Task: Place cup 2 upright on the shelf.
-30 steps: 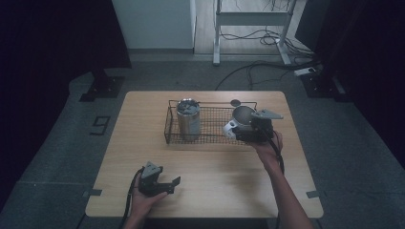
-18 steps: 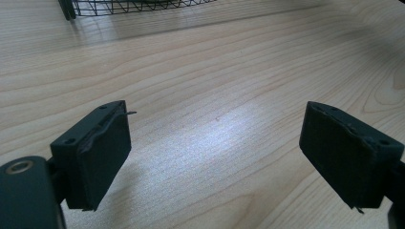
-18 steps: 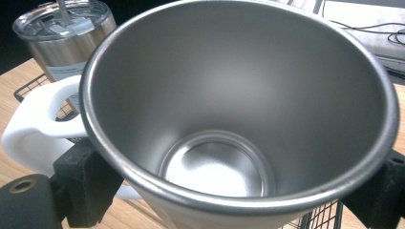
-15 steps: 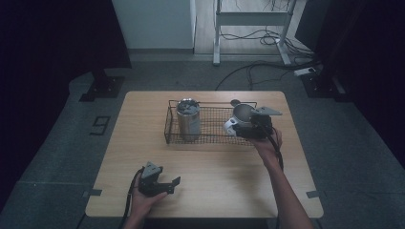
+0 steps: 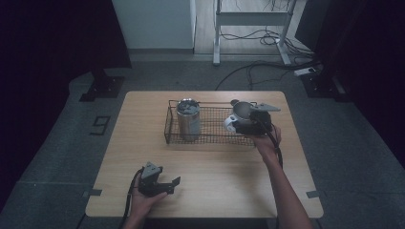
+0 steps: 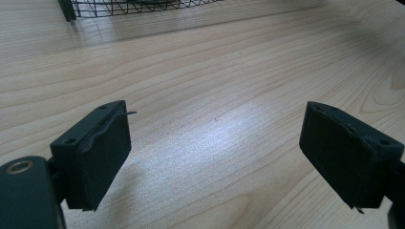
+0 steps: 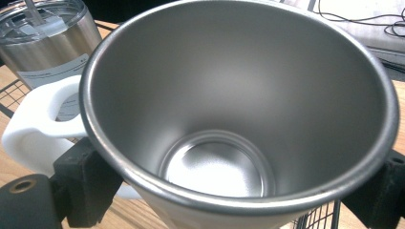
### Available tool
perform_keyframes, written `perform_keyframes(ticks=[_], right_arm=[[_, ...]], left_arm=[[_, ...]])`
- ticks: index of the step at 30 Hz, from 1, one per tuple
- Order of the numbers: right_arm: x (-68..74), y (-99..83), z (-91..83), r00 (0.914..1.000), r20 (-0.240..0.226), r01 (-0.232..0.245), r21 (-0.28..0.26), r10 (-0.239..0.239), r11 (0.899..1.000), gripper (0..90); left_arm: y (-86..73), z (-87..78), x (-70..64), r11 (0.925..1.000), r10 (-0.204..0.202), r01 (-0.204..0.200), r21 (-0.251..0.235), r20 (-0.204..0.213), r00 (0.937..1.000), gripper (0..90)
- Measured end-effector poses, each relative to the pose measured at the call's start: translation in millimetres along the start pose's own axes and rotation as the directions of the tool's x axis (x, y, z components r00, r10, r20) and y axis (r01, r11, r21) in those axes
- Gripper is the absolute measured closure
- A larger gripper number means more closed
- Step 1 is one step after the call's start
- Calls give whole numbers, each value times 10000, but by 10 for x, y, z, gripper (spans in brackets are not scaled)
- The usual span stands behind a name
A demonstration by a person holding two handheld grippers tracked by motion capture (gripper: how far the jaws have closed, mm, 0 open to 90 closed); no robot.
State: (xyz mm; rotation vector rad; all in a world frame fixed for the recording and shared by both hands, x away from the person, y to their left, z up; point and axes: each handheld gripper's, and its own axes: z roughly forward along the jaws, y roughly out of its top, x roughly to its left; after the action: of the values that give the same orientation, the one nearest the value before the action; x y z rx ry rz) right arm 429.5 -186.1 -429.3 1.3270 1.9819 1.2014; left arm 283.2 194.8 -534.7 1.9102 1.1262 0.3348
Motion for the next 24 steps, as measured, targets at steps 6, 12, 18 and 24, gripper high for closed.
perform_keyframes(ticks=[6, 12, 18, 24], right_arm=[[-21, 14, 44, 10000, 48, 7, 73, -7, 10000, 81], [-49, 12, 98, 9999, 89, -100, 134, 99, 9999, 81], [-87, 7, 158, 9996, 134, -235, 244, 232, 9994, 81], [-111, 37, 191, 9996, 160, -253, 266, 249, 9993, 81]], left_arm=[[-1, 2, -3, 10000, -1, 1, 0, 4, 10000, 105], [-2, -1, 7, 10000, -16, 16, 8, 0, 10000, 105], [-5, 8, 5, 10000, -19, 19, 32, 13, 10000, 106], [-6, 5, 10, 10000, -5, 5, 44, 23, 10000, 106]])
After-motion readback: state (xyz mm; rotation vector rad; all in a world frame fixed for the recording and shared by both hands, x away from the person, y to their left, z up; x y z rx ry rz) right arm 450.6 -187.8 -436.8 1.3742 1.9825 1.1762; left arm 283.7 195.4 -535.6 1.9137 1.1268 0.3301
